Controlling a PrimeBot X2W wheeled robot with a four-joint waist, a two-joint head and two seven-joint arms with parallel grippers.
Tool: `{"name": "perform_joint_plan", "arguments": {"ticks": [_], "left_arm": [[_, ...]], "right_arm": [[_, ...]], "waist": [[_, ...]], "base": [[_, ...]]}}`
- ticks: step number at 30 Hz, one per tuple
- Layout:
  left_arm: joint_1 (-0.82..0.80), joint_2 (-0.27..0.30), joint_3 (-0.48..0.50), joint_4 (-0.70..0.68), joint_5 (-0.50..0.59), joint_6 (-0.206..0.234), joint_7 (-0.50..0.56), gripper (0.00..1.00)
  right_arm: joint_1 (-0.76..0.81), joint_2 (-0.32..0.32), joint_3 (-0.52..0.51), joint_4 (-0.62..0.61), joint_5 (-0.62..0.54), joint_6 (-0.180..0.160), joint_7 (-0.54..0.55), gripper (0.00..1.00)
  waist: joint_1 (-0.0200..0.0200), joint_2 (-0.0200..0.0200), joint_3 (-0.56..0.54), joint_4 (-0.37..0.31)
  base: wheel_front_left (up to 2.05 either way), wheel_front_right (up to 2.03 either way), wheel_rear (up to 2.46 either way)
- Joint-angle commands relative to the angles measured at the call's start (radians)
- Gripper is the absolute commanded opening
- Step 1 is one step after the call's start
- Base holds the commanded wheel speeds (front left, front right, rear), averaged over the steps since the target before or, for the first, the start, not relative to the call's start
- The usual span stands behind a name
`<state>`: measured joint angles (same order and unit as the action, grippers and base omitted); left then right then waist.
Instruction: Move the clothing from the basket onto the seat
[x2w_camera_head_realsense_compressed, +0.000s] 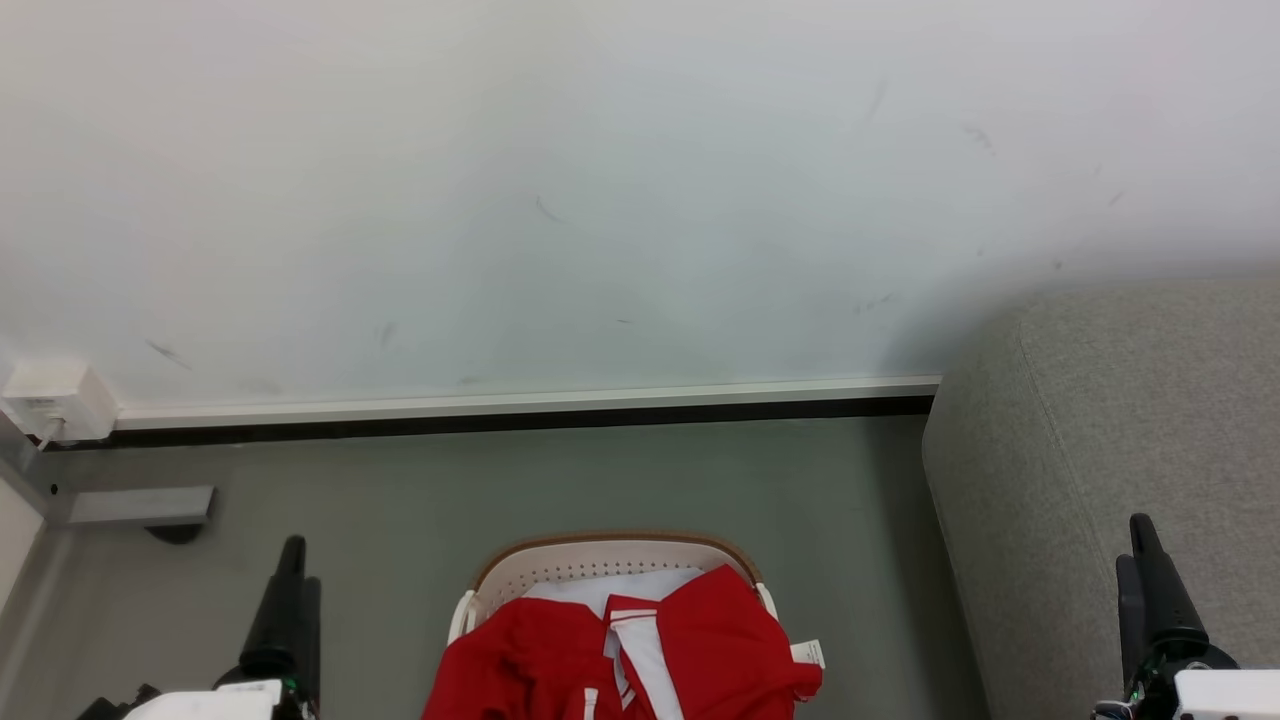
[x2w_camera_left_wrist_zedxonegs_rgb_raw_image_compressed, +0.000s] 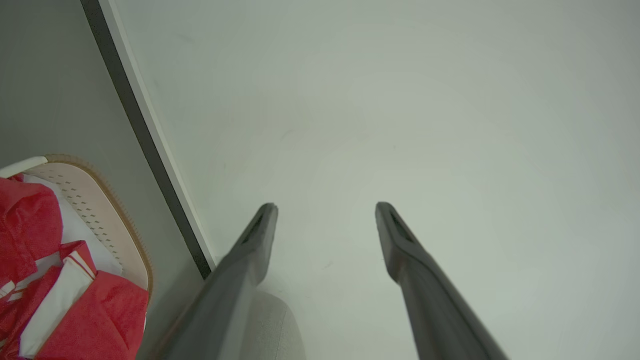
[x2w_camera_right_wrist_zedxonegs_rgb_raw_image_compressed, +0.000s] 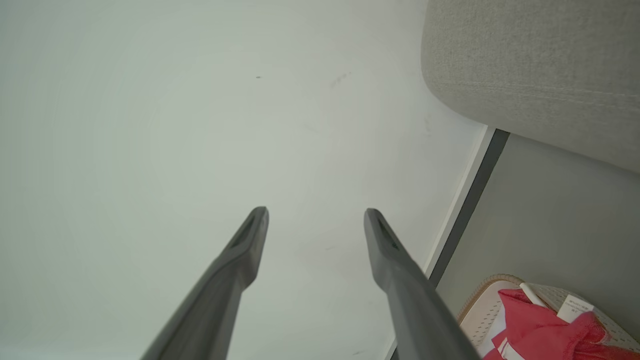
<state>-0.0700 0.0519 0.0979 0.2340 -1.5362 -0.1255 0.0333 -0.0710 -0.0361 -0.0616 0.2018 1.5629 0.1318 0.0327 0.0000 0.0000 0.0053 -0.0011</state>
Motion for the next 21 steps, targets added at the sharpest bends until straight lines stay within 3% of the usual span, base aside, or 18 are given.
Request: {"name": "perform_joint_plan", "arguments": {"ticks": [1, 21], "left_arm": [[-0.016, 0.015, 0.005, -0.024, 0.045, -0.003, -0.012, 1.00], [0.005, 0.017, 0.012, -0.082, 0.504, -0.004, -0.091, 1.00]], "right_arm": [[-0.019, -0.010, 0.007, -0.032, -0.032, 0.000, -0.011, 1.00], [-0.023, -0.013, 0.107, -0.056, -0.449, -0.001, -0.090, 1.00]], "waist": [[0.0000, 0.0000, 0.000, 0.000], [0.0000, 0.0000, 0.000, -0.005]], "base": [[0.00, 0.00, 0.00], [0.00, 0.00, 0.00]]}}
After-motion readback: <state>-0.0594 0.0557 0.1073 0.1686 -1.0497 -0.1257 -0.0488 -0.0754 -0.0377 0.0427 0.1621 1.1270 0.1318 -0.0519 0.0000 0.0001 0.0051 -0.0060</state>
